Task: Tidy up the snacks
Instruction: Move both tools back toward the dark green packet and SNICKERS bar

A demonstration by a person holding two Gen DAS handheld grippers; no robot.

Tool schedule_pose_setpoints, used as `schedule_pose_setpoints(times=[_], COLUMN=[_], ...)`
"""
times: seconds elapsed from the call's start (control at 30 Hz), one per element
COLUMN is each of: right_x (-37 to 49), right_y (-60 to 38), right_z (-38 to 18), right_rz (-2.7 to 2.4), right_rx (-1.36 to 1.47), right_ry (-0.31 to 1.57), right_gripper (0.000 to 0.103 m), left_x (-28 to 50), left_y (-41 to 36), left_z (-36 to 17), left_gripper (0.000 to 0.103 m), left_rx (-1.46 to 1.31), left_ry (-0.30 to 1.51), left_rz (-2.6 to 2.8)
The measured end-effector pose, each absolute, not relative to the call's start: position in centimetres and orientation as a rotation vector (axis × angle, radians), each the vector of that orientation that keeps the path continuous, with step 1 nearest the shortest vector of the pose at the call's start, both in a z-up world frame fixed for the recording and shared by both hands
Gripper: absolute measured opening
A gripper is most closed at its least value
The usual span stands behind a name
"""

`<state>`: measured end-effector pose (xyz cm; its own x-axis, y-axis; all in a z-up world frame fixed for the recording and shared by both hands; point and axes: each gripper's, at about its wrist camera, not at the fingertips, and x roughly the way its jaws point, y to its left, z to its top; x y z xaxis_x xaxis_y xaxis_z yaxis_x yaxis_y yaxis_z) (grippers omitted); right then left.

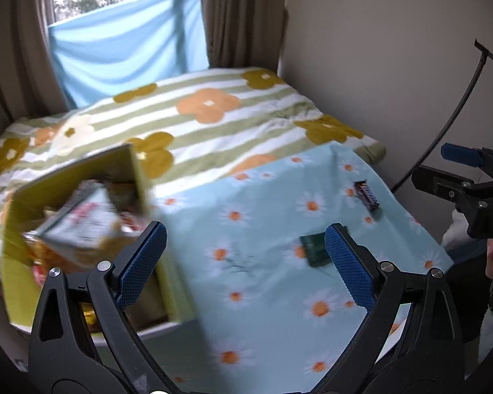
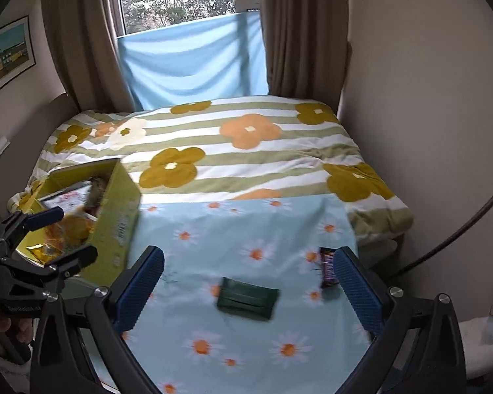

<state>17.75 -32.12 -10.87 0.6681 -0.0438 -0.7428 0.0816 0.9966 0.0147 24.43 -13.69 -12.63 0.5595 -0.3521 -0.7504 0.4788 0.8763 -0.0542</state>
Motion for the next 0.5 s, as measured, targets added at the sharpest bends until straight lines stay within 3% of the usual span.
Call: schedule_pose_setpoints(times=[0.5], right_x=[19.9], right_y=[-41.7], right_z=[-16.7], right_rz=[-0.010], right_rx=[0.032], right_ry=[0.925], right_gripper=[0.102], left_x=[25.0], left_y=[-24.7], left_z=[-20.4], left_gripper=[0.097], left_rx=[0.226], left_ry=[0.996], left_rz=[-0.489])
